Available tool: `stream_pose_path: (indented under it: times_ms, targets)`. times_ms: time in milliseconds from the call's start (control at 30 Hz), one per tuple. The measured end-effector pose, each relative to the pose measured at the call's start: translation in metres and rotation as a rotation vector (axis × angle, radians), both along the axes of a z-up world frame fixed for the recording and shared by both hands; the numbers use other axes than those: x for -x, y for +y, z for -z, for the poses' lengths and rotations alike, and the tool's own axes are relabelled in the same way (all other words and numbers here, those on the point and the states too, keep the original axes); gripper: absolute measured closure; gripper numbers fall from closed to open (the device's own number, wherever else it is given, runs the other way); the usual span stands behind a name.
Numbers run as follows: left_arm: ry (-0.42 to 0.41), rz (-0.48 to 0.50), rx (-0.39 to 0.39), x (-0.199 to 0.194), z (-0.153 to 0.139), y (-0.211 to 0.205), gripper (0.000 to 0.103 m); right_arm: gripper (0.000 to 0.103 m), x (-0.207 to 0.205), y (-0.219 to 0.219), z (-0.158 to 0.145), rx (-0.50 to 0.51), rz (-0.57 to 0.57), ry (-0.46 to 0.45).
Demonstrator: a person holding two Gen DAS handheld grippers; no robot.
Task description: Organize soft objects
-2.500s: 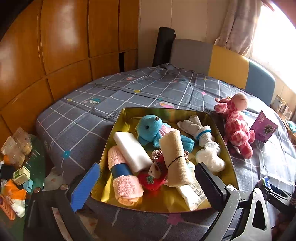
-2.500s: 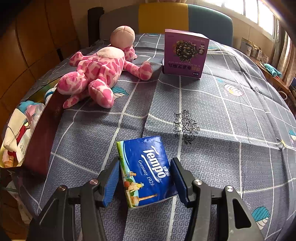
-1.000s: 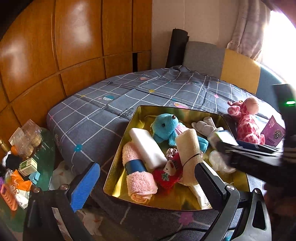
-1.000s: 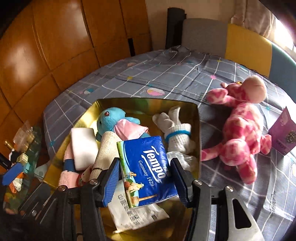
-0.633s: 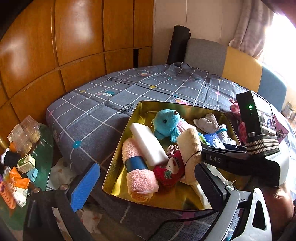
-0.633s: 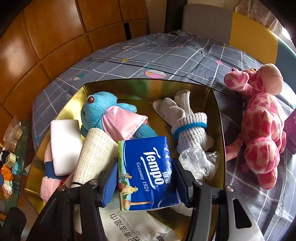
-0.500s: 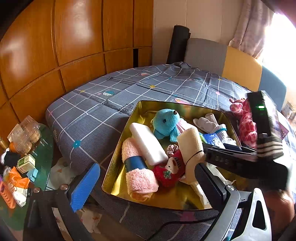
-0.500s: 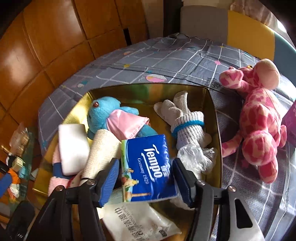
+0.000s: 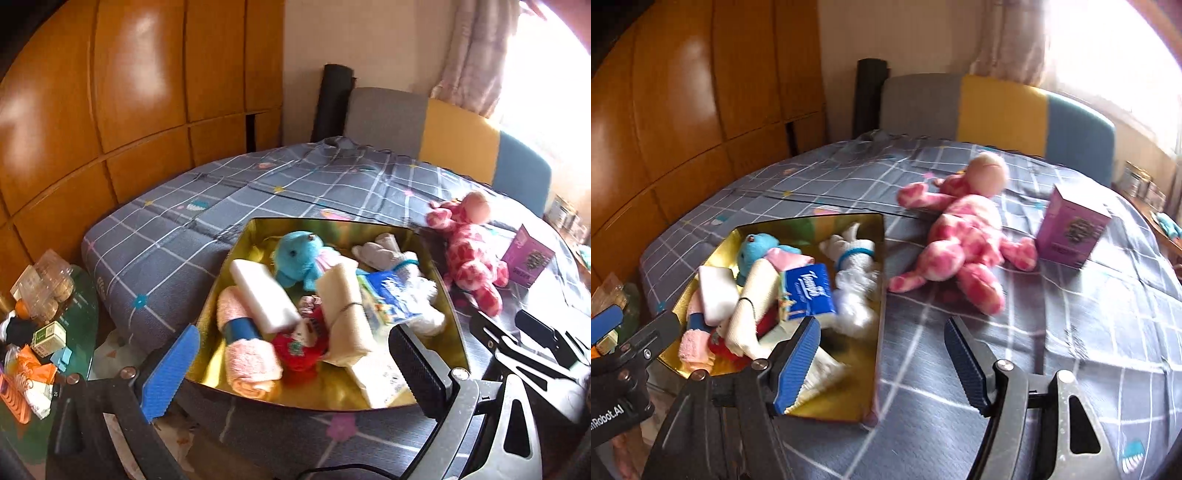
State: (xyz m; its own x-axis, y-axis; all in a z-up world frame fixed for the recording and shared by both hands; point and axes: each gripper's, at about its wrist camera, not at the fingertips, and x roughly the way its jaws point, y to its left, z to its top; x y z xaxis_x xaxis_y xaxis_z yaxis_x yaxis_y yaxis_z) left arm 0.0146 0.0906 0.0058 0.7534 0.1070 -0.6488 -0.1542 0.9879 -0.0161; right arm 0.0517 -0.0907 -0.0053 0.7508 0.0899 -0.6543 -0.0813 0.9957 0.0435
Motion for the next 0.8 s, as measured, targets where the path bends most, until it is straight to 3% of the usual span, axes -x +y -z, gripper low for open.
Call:
stream_pose_path:
  times_ms: [167, 367, 800]
  targets:
    - [-0.007, 0.058, -0.001, 0.009, -0.003, -0.021, 0.000, 0.032, 0.016, -0.025, -0.006, 0.003, 0.085, -0.035]
    - [-0.025, 0.097, -0.005, 0.017, -0.007, -0.038, 0.000, 0.032, 0.030, -0.031, -0.013, 0.018, 0.097, -0.080]
    - [-0.034, 0.090, 0.016, 0.021, -0.011, -0.036, 0.000, 0.032, 0.037, -0.031, -0.014, 0.029, 0.119, -0.093]
